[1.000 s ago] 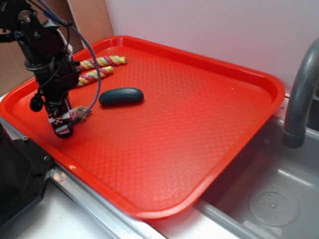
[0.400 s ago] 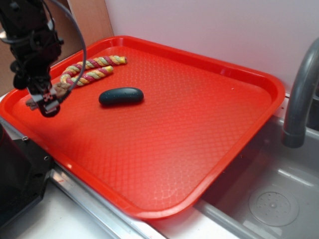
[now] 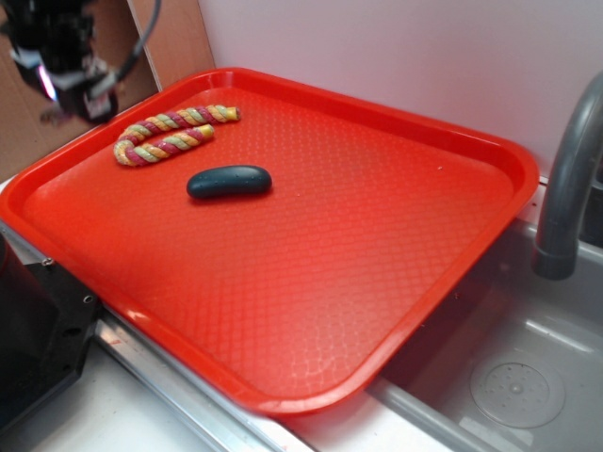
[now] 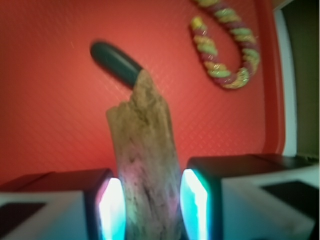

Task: Grab the wood chip.

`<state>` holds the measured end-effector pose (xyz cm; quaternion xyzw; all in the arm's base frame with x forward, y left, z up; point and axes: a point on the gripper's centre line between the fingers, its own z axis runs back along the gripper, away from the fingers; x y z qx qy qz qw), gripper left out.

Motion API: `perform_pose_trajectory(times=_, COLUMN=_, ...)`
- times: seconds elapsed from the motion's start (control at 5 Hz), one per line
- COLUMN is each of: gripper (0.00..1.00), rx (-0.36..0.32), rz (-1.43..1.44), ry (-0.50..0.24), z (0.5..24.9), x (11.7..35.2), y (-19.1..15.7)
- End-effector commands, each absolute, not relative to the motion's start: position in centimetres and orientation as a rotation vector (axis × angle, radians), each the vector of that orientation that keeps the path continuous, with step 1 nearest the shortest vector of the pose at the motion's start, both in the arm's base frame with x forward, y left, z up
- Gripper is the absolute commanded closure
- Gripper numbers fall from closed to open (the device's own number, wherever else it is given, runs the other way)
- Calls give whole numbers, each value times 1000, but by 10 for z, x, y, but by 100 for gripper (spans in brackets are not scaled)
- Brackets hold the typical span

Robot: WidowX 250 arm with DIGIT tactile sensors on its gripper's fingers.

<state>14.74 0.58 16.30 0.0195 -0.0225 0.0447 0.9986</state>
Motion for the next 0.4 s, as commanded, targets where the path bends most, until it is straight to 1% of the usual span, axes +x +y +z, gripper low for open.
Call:
perform_pose_trajectory(times=0.0, gripper=100, rx=41, rz=127, ry=-136, z=205, x=150, y=8)
perform_pose_trajectory(times=0.2, gripper=100, rx=17, rz=76, ry=-156, z=195, x=155, y=14)
